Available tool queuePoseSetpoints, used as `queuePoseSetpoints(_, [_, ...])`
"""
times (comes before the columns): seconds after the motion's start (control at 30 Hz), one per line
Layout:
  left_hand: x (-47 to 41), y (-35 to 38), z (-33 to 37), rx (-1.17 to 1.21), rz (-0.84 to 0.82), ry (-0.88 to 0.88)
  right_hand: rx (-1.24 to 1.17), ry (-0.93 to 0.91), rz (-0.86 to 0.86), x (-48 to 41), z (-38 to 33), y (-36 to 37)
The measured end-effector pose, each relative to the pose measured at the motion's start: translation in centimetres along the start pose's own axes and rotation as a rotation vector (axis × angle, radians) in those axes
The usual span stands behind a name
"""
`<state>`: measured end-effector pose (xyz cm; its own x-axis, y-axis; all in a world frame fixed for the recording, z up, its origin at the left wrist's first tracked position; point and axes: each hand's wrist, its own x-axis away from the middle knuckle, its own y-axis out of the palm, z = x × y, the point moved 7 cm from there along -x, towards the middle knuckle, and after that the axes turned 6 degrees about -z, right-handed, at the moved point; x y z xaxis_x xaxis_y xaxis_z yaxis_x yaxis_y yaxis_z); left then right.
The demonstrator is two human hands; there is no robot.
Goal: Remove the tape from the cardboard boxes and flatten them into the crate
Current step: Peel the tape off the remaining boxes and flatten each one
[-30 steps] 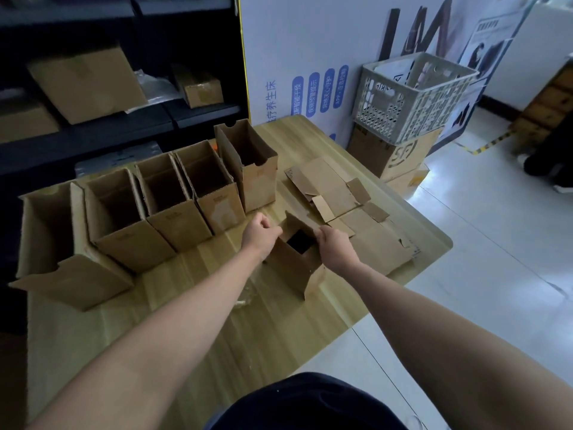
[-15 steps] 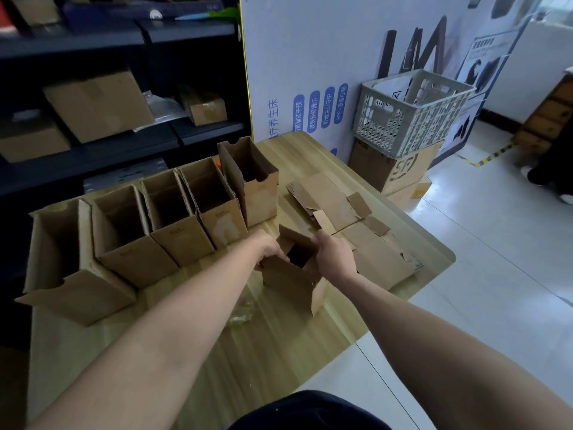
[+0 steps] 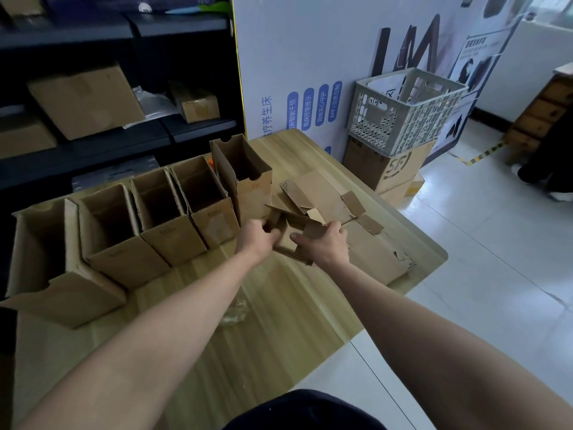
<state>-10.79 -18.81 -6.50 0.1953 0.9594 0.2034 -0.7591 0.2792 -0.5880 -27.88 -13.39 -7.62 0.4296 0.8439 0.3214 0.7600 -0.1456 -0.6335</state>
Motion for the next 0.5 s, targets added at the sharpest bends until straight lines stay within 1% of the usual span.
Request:
queuePoseSetpoints(0.07, [0.0, -0.2, 0.3, 0.043, 0.025, 0.073, -0.036, 0.042, 0.037, -0.2, -0.4, -0.3])
queuePoseSetpoints(0.13, [-0.3, -0.3, 0.0, 0.086, 0.06, 0.083, -0.115, 0.061, 0.022, -0.4, -0.7, -0.4])
queuePoseSetpoints(0.2, [-0.5, -0.6, -0.7, 0.233, 0.109, -0.001, -0.248, 0.047, -0.046, -0.6, -0.7, -0.3])
queuePoseSetpoints(0.27, [-0.6, -0.8, -1.6, 0.426, 0.16, -0.109, -0.312, 0.012, -0.13, -0.4, -0.7, -0.3])
queuePoseSetpoints(0.37, [-0.8, -0.7, -2.1, 0.623, 0.179, -0.177, -0.257, -0.053, -0.231, -0.2, -0.8, 0.0])
queuePoseSetpoints(0.43, [-1.3, -0.1, -2.2, 0.793, 0.115, -0.202, -0.188, -0.084, -0.236, 0.1, -0.8, 0.1])
queuePoseSetpoints(0.5, [-1.6, 1.1, -1.4, 1.001, -0.057, -0.235, -0.13, -0.12, -0.229, 0.5, -0.7, 0.0])
